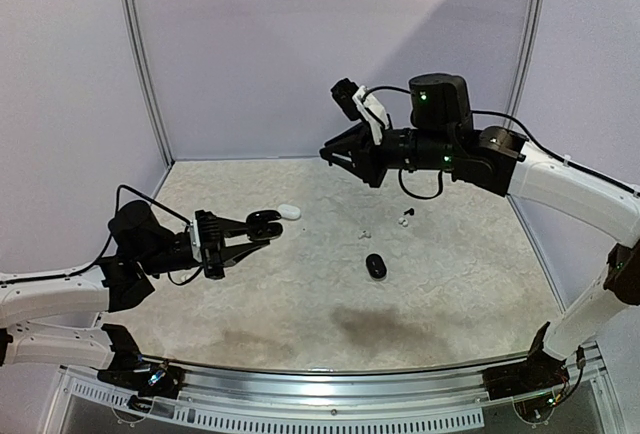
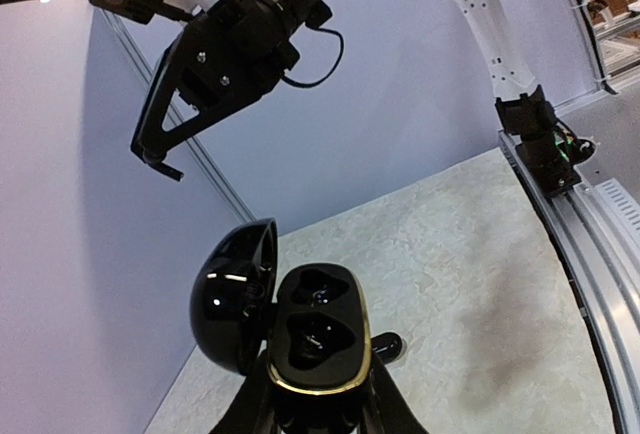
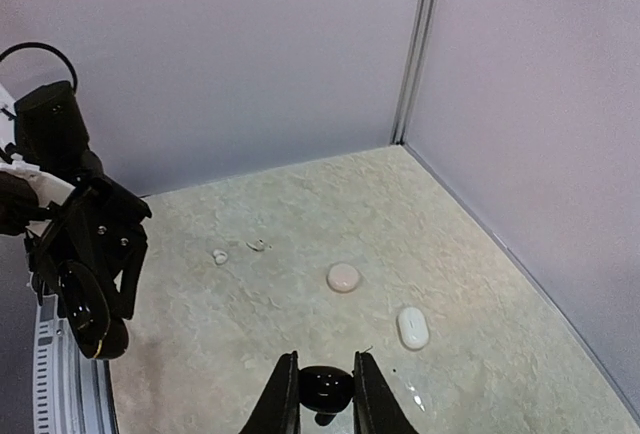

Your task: Insert the wireless bluetooth earbuds into the charging case

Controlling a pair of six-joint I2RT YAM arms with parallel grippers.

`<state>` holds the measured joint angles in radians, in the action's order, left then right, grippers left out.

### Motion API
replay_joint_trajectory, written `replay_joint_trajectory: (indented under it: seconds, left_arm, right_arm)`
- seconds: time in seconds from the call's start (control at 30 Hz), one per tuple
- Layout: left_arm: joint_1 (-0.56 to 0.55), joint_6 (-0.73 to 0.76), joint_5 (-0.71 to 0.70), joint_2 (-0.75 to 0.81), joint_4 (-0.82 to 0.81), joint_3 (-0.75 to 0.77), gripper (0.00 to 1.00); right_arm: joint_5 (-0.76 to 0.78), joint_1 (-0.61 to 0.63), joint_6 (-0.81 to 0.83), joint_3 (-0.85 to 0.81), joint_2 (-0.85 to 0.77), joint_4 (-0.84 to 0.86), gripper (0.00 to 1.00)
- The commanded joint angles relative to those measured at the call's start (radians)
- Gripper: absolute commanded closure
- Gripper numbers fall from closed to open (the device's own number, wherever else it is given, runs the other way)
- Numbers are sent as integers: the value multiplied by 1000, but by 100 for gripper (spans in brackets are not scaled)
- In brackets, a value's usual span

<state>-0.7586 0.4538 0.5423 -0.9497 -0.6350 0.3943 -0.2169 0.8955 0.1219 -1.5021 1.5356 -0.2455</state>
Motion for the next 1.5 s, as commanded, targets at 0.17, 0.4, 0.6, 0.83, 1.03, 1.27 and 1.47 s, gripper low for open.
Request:
replay_joint_trajectory:
  seconds: [0.17,0.4,0.6,0.83,1.03,1.27,1.47]
  left_arm:
    - [-40,22,9,-3,-44,26,100]
    - [-50,54,21,0,-48,23,100]
    - [-51,122,64,7,-30,23,100]
    - [-64,144,34,11,-6,28,100]
    - [-72,-76,-103,2,22,54,100]
    - [-82,-253,-189,4,34,61,100]
    - [-83,-291,-213,8,33,66,100]
  right_arm:
    - [-77,97,19,146,-96,287,100]
    - [-88,138,29,192,-127,344,100]
    - [-65,144,25,194,-130,338,100]
    - [-15,161,30,199,-138,320,100]
    - [39,209,22,226,-141,367,100]
    - [29,224,-31,249,-90,501,100]
    - [11,244,-25,232,-26,555,100]
